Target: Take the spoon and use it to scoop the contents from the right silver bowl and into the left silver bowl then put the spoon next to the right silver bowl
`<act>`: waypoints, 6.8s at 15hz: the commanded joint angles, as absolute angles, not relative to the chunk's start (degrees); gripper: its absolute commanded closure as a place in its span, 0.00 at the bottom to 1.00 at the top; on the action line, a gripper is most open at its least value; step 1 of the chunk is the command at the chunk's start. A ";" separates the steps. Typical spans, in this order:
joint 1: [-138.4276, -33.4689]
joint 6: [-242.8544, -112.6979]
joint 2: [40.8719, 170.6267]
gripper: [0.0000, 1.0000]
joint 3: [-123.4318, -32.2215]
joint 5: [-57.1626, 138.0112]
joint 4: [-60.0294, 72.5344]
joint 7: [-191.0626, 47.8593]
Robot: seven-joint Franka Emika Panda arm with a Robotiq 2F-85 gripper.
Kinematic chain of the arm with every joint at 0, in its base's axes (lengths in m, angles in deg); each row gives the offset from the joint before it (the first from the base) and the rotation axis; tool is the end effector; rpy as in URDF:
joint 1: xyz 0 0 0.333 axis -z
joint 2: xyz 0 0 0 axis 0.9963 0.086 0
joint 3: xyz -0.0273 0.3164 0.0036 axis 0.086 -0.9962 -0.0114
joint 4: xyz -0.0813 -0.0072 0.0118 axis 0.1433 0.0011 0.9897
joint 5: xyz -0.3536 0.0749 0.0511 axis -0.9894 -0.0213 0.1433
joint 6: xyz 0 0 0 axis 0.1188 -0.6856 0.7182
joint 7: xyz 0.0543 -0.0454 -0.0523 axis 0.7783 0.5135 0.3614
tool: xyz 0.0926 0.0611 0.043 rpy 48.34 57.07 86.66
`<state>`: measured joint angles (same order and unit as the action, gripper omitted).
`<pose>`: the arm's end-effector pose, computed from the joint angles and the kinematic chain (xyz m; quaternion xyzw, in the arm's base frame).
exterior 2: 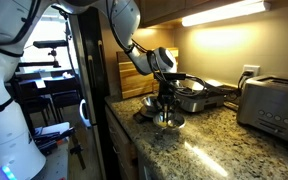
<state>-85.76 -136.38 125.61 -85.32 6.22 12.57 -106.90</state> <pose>0.5693 -0.0293 0.2138 0.8111 0.3924 -0.3910 0.1879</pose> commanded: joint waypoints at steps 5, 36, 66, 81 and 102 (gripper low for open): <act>-84.47 -151.15 117.61 0.97 -86.35 6.65 18.41 -107.74; -78.08 -165.76 109.72 0.15 -81.63 23.53 29.14 -107.30; -77.85 -165.00 110.15 0.70 -81.50 26.84 31.53 -107.72; -77.43 -164.70 111.60 0.07 -81.49 27.25 30.59 -108.39; -77.12 -164.57 112.59 0.93 -81.56 27.73 30.05 -108.81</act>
